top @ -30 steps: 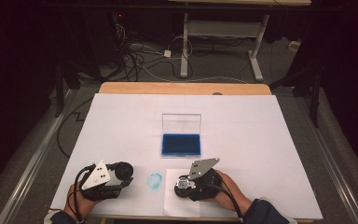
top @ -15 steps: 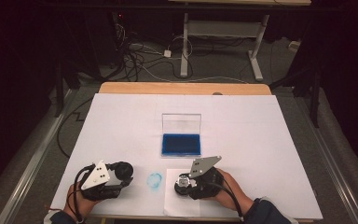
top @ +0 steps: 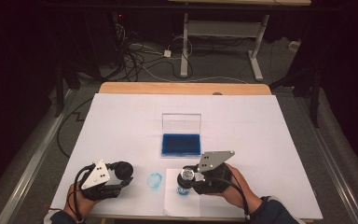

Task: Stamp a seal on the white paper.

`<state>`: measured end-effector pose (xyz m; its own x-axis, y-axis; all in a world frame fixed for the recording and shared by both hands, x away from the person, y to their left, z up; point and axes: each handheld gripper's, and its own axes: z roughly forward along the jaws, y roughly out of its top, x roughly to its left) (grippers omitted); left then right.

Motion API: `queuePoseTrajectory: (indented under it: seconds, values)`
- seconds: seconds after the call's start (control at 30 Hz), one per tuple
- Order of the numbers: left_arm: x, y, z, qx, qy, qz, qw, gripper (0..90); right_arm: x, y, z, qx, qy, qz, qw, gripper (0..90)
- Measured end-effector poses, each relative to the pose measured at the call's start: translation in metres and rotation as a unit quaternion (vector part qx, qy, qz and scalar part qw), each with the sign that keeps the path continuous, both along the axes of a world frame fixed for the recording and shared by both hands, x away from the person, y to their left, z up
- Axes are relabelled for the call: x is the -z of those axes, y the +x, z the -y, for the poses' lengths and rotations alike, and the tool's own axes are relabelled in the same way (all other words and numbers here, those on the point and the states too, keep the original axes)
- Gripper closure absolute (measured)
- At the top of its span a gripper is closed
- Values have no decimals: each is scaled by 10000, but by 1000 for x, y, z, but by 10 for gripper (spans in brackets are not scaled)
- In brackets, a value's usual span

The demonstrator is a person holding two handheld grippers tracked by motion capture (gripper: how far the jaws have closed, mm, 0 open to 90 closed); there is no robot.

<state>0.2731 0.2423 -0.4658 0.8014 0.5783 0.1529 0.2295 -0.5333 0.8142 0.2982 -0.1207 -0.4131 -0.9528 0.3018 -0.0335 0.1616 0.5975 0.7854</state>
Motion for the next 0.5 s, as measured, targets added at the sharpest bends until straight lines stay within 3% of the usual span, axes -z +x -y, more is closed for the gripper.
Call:
queuePoseTrajectory:
  seconds: [0.5]
  values:
    - [1,0,-1,-2,11,-10,10000,368,29,5,-12,-103,-388,-242,9989,567]
